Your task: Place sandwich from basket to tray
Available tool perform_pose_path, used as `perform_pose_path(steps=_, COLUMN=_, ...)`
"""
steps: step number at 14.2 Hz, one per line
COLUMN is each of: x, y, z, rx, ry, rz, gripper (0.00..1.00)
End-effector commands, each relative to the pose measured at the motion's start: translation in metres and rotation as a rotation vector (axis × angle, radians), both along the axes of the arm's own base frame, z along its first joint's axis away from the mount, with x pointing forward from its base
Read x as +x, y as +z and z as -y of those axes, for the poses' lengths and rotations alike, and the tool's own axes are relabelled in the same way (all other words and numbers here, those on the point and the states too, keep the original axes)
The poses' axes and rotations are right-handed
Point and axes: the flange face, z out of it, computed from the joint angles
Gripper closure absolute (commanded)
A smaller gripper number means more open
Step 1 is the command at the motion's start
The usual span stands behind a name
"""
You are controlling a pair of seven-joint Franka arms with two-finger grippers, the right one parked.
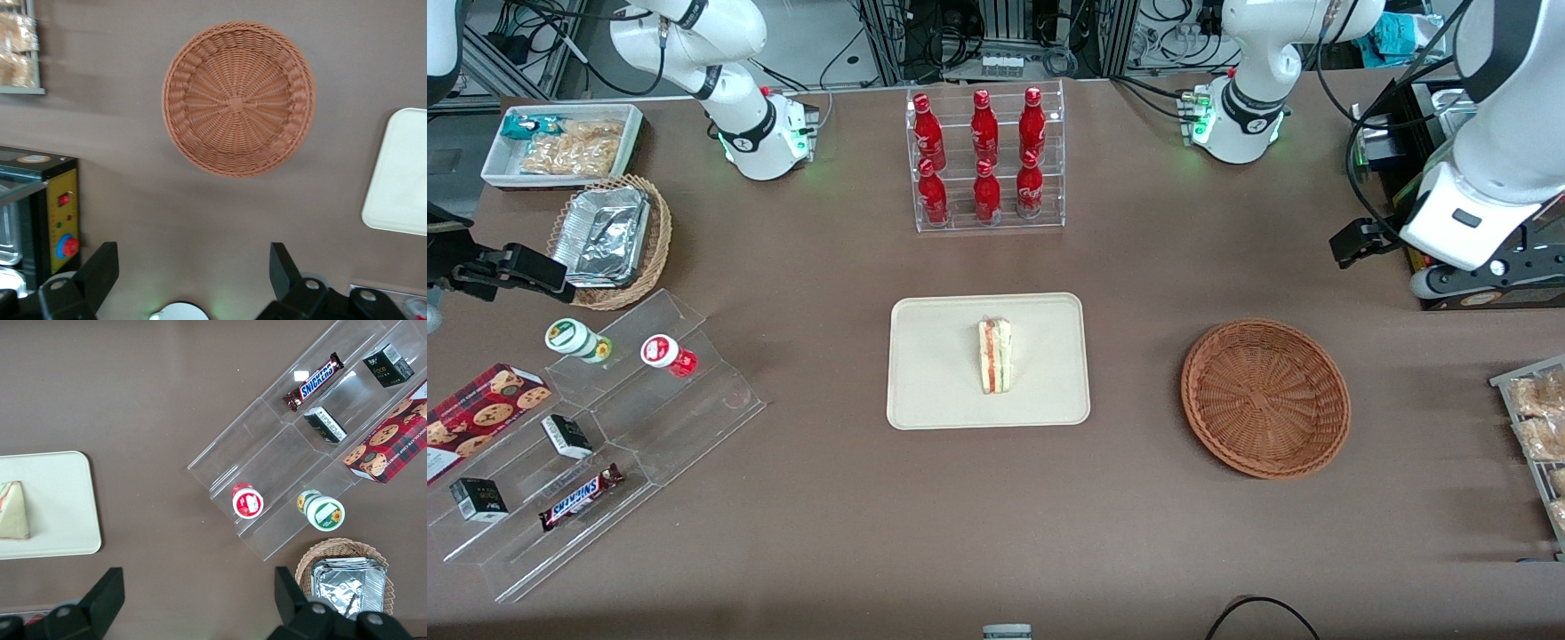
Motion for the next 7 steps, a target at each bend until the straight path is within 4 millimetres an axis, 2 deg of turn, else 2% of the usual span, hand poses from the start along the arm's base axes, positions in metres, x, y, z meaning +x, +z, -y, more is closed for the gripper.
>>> perform_pose_path(steps=1, x=0.0002, y=0.0051, z=-0.0064, rx=-0.038, ry=0.006, rz=-0.011, gripper=0.0)
perform_pose_path(steps=7, x=0.0014, y=0.0121, z=-0.0054, rx=-0.04, ry=0.013, rz=0.006, gripper=0.0)
